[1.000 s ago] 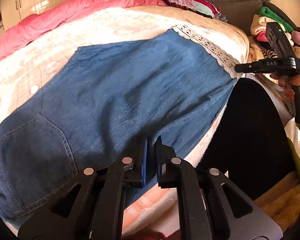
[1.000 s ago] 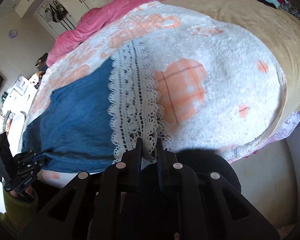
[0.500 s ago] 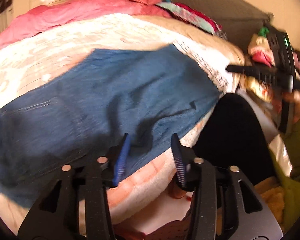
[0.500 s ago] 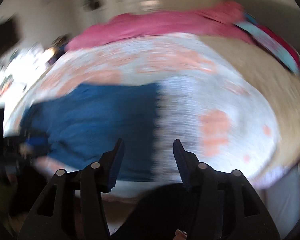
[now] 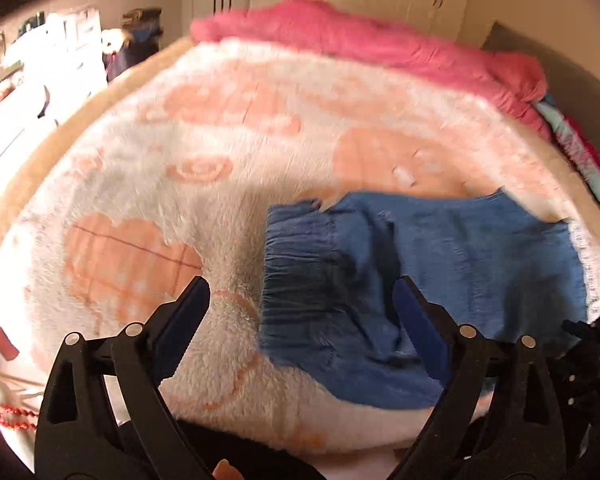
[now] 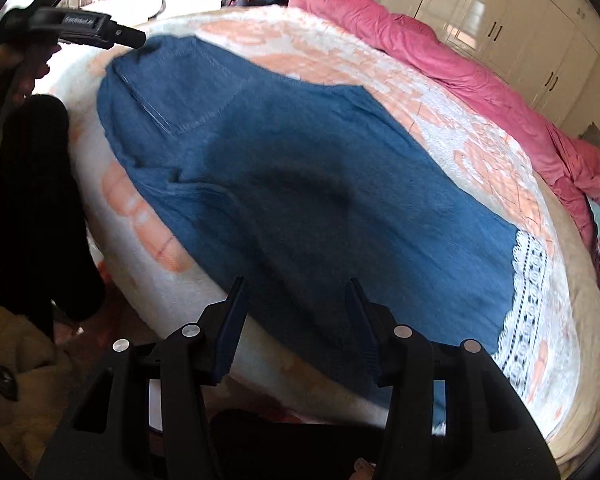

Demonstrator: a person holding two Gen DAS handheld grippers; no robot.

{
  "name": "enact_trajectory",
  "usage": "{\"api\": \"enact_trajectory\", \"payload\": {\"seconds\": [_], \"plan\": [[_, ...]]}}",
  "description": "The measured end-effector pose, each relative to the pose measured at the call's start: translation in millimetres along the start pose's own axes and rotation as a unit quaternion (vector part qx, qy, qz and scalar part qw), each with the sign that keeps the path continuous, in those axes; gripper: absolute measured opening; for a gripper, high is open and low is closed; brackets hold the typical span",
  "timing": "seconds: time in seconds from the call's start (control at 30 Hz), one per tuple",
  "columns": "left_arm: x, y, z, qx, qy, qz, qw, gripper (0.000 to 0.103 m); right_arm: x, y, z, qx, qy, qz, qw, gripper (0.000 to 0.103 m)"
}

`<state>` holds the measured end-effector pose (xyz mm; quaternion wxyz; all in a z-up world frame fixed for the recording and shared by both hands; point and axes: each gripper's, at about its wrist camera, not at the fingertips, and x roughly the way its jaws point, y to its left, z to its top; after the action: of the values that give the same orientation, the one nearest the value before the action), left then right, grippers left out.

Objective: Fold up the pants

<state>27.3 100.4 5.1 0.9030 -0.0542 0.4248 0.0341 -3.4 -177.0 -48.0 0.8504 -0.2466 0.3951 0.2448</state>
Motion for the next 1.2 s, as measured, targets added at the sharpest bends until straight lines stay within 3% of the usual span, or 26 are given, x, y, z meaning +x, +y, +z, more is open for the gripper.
{"api": "enact_trajectory", "payload": {"seconds": [0.03,0.07,0.1,0.17,0.23,0.33,0.47,0.53,0.67,0.77,0.87,1.0,1.03,1.1,1.2], "plan": [[7.8,-0.5,0.5,-0.001,0.014,0.001,0.9999,0.086,3.7,-0.9,1.6,-0.002,0.003,-0.002,1.0,0.031],[14.1,-1.6,0.9,-0.008,0.023,-0.015,0.9996,0.078,8.3,-2.4,3.2,-0.001,0.006,0.002,1.0,0.024],[20.0,-2.6,1.4,-0.019,0.028,-0.035,0.9988,0.052,11.5,-4.2,3.4,0.0,0.008,0.013,1.0,0.01],[29.0,-3.4,5.1,-0.018,0.035,-0.039,0.9985,0.04,11.0,-7.3,2.5,0.003,0.009,0.029,1.0,0.006],[26.5,0.8,8.4,-0.026,0.024,-0.041,0.9985,0.037,1.3,-7.0,-1.3,-0.007,0.007,0.049,0.999,0.005],[23.8,6.0,9.7,-0.03,0.013,-0.031,0.999,0.037,-1.7,-2.2,-9.0,-0.02,0.007,0.041,0.999,0.006],[35.7,15.5,7.2,-0.048,0.023,-0.03,0.9981,0.052,11.1,-3.4,-14.1,0.012,0.016,0.052,0.998,0.01],[26.9,27.7,7.6,-0.074,0.007,-0.048,0.9961,0.058,-1.8,-3.4,-17.7,0.029,0.009,0.082,0.996,0.035],[-9.8,25.8,10.7,-0.073,-0.045,-0.039,0.9956,0.059,-32.2,-23.7,-26.1,0.06,-0.027,0.106,0.992,0.041],[-34.4,1.0,25.0,-0.032,-0.072,-0.051,0.9956,0.065,-48.6,-52.5,-29.7,0.119,-0.055,0.087,0.988,0.048],[-40.2,-38.0,45.3,0.023,-0.08,-0.092,0.9922,0.071,-49.1,-81.9,-27.8,0.177,-0.068,0.059,0.98,0.049],[-7.6,-104.7,74.0,0.101,-0.041,-0.151,0.9826,0.071,-32.2,-115.5,-28.1,0.252,-0.059,0.039,0.965,0.051],[1.1,-117.3,77.2,0.116,-0.032,-0.154,0.9807,0.071,-25.3,-122.3,-31.0,0.271,-0.05,0.043,0.96,0.059],[23.7,-143.5,83.4,0.147,-0.01,-0.161,0.9759,0.071,-5.1,-130.7,-42.7,0.296,-0.001,0.039,0.954,0.06],[60.2,-171.2,89.3,0.173,0.022,-0.158,0.9719,0.071,3.0,-125.8,-47.8,0.287,-0.002,0.044,0.957,0.06]]}}
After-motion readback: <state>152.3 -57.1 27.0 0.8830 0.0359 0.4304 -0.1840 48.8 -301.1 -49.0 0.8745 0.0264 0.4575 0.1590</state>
